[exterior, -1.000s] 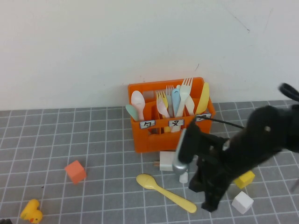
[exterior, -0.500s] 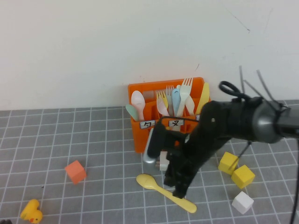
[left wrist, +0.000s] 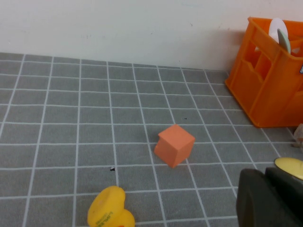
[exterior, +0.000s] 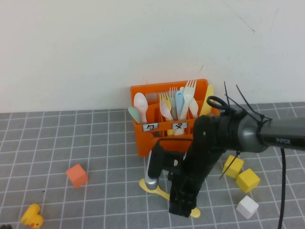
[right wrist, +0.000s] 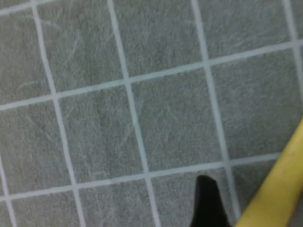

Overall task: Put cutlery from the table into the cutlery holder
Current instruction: Pick up the spoon

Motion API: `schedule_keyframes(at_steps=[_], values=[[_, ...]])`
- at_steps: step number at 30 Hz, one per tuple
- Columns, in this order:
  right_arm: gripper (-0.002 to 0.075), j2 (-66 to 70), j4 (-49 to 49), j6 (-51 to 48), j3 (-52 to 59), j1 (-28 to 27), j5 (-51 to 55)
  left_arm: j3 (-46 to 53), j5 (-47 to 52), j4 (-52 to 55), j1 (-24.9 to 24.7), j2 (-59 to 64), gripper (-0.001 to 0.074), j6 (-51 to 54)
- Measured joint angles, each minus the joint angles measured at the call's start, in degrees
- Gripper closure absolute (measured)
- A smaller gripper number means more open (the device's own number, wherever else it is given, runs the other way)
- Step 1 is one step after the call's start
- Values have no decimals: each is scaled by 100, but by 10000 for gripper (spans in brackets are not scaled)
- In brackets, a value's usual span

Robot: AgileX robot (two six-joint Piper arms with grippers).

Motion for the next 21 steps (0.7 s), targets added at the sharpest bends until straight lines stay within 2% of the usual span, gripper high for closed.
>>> schedule_keyframes(at_steps=[21], values=[[308, 126, -1167, -108, -51, 55, -175, 0, 0, 0, 0, 0, 736, 21]])
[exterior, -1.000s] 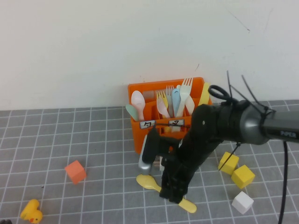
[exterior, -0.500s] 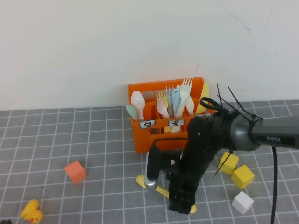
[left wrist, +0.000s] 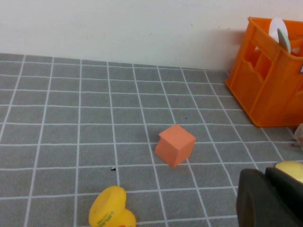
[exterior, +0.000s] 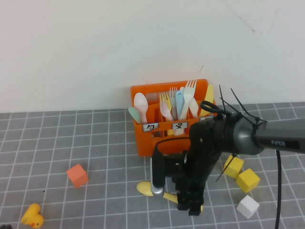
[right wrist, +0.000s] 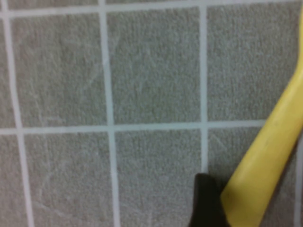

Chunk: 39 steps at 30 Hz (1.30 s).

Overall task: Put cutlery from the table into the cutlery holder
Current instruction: Pick up the spoon

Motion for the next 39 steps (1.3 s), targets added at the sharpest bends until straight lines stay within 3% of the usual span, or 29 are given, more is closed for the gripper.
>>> schedule_keyframes(at_steps=[23, 26, 30, 39], values=[[366, 116, -189, 25, -104, 58, 44, -4, 12, 188, 0, 0, 736, 0], [421, 119, -279, 25, -104, 101, 44, -4, 12, 166, 0, 0, 736, 0], [550, 119, -326, 38, -112, 182, 34, -4, 12, 166, 0, 0, 736, 0], [548, 119, -286, 353, -112, 207, 44, -4, 12, 166, 0, 0, 736, 0]])
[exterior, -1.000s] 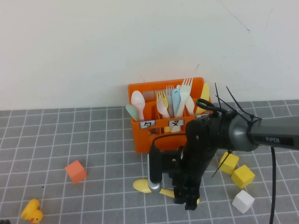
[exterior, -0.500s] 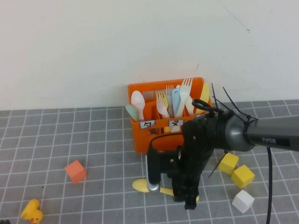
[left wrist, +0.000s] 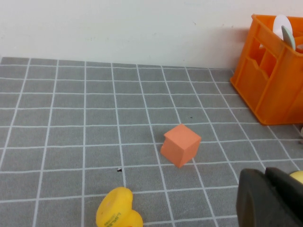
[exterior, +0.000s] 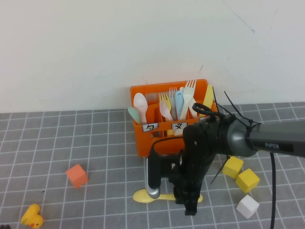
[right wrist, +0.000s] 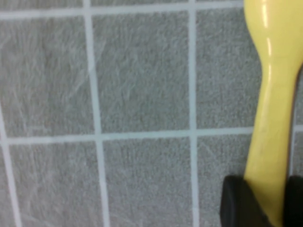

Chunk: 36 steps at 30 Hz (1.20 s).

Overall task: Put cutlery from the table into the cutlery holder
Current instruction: Pick up the spoon, then place the spoon on the box

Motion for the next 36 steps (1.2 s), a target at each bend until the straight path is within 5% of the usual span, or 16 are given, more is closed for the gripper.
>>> schedule_keyframes(at_steps=[23, 36], values=[[549, -831, 2743, -759, 106, 94, -179, 0, 0, 0, 0, 0, 736, 0], [549, -1232, 3033, -772, -795, 94, -1196, 0, 0, 0, 0, 0, 736, 12]])
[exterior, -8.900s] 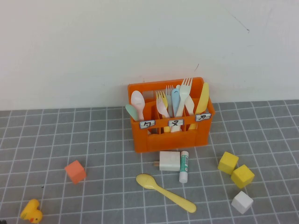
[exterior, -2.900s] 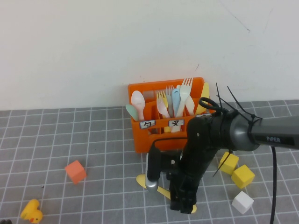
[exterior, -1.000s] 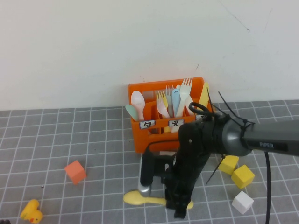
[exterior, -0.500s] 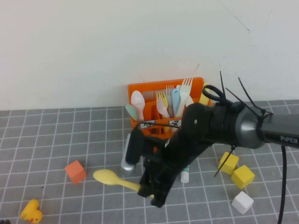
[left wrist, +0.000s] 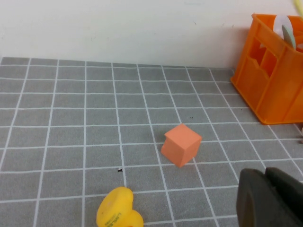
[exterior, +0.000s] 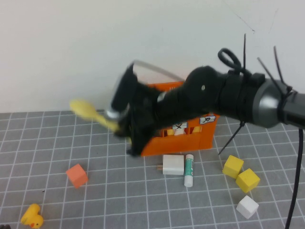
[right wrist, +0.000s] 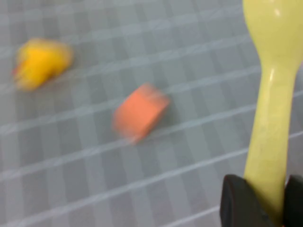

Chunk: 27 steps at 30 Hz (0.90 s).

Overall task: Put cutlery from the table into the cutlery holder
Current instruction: Place the spoon on the box

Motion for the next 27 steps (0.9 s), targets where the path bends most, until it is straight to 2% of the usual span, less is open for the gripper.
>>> schedule_keyframes(at_steps=[12, 27], values=[[549, -24, 329, -127, -181, 0, -2898, 0, 0, 0, 0, 0, 736, 0], [549, 366, 1855, -141, -181, 0, -3300, 0, 0, 0, 0, 0, 736, -10]])
